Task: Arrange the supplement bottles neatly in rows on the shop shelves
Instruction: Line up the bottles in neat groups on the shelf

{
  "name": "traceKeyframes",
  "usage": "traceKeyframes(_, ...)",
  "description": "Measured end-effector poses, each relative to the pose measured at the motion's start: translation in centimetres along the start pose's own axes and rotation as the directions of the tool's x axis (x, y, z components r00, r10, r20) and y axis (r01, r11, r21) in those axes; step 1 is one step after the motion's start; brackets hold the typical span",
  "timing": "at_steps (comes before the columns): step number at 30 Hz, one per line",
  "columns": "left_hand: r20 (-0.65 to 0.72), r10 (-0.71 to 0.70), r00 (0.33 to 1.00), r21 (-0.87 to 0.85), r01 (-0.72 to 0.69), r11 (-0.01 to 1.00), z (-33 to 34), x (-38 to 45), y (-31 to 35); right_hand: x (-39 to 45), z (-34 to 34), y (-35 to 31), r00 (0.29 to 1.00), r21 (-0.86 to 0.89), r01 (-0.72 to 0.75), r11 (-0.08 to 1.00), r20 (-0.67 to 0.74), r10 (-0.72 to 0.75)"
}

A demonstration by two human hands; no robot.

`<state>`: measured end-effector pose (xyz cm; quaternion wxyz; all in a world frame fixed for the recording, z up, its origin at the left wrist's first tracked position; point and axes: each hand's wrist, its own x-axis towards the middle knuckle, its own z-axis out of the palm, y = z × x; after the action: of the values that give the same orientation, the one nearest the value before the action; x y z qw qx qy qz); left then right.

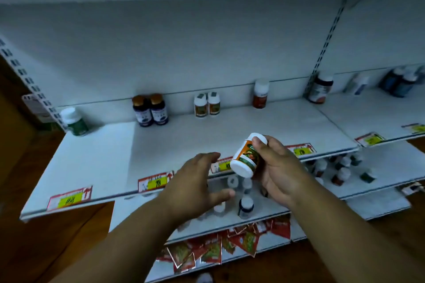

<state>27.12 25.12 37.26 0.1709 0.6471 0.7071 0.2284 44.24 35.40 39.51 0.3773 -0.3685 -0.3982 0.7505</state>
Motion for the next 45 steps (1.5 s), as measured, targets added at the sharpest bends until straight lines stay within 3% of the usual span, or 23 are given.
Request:
traceKeyframes(2,0.034,-0.012,0.999,0.025,0.011,1.0,0.0,3.1,-1.2,3.2,0.1,-0.5,0.996,-0.053,0.054,0.997,-0.064,-0.058)
traceKeyframes(4,0.054,-0.042,0.998,0.048,0.04,0.998,-0.2,6.1,-2.5,6.4,0.1,-0.8,0.978,-0.243,0.116,0.963,-0.14,-0.153)
traceKeyframes(7,0.011,-0.103,0.995,0.117,0.101,0.988,0.0,10.3,-4.9,10.7,0.5,-1.1,0.942,-0.596,0.185,0.782,-0.118,-0.313)
traceKeyframes(13,-0.064,-0.323,0.944,0.032,0.326,0.945,0.7,15.1,-8.5,18.1,3.2,-0.1,0.942,-0.825,0.3,0.478,0.177,-0.285)
traceKeyframes(16,-0.073,-0.368,0.927,0.028,0.37,0.928,0.6,16.7,-9.1,21.4,4.0,0.8,0.905,-0.853,0.412,0.321,0.342,-0.252)
traceKeyframes(19,-0.07,-0.388,0.919,0.071,0.393,0.917,0.6,18.1,-9.6,23.6,4.6,1.4,0.885,-0.866,0.45,0.218,0.4,-0.239)
traceKeyframes(26,-0.083,-0.382,0.921,0.207,0.391,0.897,1.5,20.7,-11.2,25.7,5.2,1.9,0.828,-0.837,0.528,0.147,0.468,-0.309)
traceKeyframes(31,-0.127,-0.338,0.933,0.192,0.357,0.914,1.7,21.6,-11.6,25.6,6.1,2.0,0.843,-0.858,0.493,0.147,0.429,-0.325)
traceKeyframes(37,-0.038,-0.32,0.947,0.18,0.321,0.93,0.9,20.4,-12.4,22.8,6.2,2.6,0.877,-0.885,0.414,0.216,0.323,-0.355)
traceKeyframes(40,-0.011,-0.386,0.922,0.171,0.382,0.908,0.3,18.5,-12.0,20.3,5.0,3.0,0.891,-0.899,0.384,0.212,0.301,-0.341)
traceKeyframes(45,-0.05,-0.367,0.929,0.161,0.37,0.915,0.0,12.3,-9.9,15.3,3.8,4.3,0.892,-0.891,0.389,0.234,0.301,-0.338)
